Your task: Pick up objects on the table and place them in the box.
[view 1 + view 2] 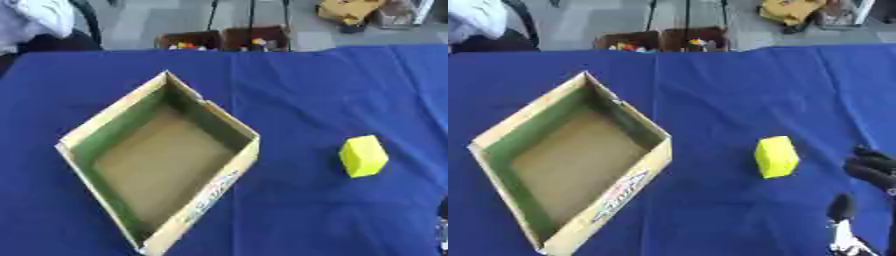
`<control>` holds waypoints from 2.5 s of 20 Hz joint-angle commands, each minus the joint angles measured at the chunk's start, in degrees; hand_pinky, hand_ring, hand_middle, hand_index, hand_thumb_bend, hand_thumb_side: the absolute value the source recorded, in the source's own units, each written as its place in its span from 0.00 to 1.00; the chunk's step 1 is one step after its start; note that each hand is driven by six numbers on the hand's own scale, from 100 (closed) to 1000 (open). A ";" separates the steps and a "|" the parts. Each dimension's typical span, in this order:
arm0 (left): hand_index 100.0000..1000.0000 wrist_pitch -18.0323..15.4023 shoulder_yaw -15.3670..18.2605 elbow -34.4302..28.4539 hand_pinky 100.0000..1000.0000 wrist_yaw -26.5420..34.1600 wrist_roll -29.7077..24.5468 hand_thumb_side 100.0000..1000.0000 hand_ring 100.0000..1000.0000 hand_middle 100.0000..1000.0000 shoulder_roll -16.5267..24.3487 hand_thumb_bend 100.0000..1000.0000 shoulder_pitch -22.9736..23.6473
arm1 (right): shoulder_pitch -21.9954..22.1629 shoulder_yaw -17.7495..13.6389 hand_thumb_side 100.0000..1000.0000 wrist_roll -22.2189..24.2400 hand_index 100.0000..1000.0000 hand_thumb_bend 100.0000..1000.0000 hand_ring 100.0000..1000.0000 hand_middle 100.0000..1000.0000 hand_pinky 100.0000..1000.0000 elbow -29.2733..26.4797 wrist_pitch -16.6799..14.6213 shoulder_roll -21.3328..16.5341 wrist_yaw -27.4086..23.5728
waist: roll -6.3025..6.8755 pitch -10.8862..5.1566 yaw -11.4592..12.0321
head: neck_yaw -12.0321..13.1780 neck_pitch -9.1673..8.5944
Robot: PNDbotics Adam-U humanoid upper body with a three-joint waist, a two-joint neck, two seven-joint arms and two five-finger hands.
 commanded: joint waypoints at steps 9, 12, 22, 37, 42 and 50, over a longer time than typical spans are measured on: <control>0.96 -0.40 0.26 -0.98 0.66 0.40 -0.49 0.96 0.71 0.86 1.77 0.00 -0.17 | 1.94 -0.80 0.54 -16.44 0.72 0.00 0.75 0.62 0.71 -1.01 -11.65 -5.80 4.52 | -0.02 -0.45 -0.12 | -0.36 0.00; 0.96 -0.46 0.22 -0.98 0.66 0.48 -0.47 0.95 0.71 0.86 2.21 0.00 -0.05 | 5.89 -2.09 0.72 -19.40 0.77 0.12 0.79 0.66 0.70 -1.01 -11.65 -13.31 12.86 | -0.34 -0.75 -0.18 | -0.41 -0.10; 0.96 -0.94 0.10 -0.98 0.66 0.52 -0.63 0.95 0.71 0.86 2.73 0.00 0.48 | 16.47 -8.32 0.78 -21.47 0.81 0.23 0.82 0.71 0.71 -1.01 -11.65 -27.18 31.03 | -0.37 -1.06 -0.54 | -0.56 -0.45; 0.96 -0.71 -0.05 -0.98 0.66 0.17 -0.81 0.95 0.71 0.86 2.93 0.00 0.47 | 19.96 -12.46 0.78 -14.63 0.83 0.25 0.83 0.75 0.72 -1.01 -11.65 -33.99 31.00 | -0.75 -1.00 -0.90 | -0.66 -1.04; 0.96 -0.57 -0.16 -0.98 0.66 0.19 -0.84 0.95 0.71 0.86 3.02 0.00 0.42 | 18.32 -12.52 0.79 -10.59 0.83 0.24 0.83 0.77 0.72 -1.01 -11.65 -37.13 25.72 | -0.89 -1.10 -0.75 | -0.96 -1.12; 0.96 -0.25 -0.47 -0.98 0.66 0.37 -1.06 0.95 0.71 0.86 3.03 0.00 0.36 | 13.68 -10.46 0.85 -4.05 0.84 0.25 0.86 0.84 0.75 -1.01 -11.65 -42.40 19.42 | -1.10 -1.31 -0.10 | -2.15 -1.36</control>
